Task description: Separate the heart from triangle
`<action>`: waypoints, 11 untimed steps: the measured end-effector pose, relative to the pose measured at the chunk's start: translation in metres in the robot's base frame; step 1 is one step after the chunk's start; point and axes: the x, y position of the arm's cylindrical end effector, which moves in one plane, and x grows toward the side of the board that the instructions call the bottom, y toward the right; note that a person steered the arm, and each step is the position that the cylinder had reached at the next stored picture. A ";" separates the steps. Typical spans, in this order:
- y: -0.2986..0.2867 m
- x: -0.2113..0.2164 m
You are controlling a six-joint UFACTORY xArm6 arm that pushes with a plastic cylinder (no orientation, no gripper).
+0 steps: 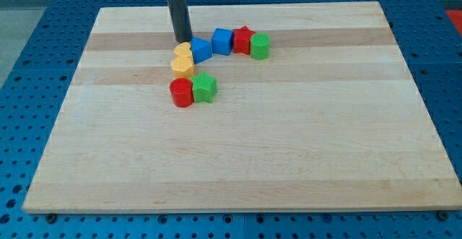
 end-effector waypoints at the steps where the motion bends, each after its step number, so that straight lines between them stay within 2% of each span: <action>1: 0.001 0.006; 11: 0.027 0.052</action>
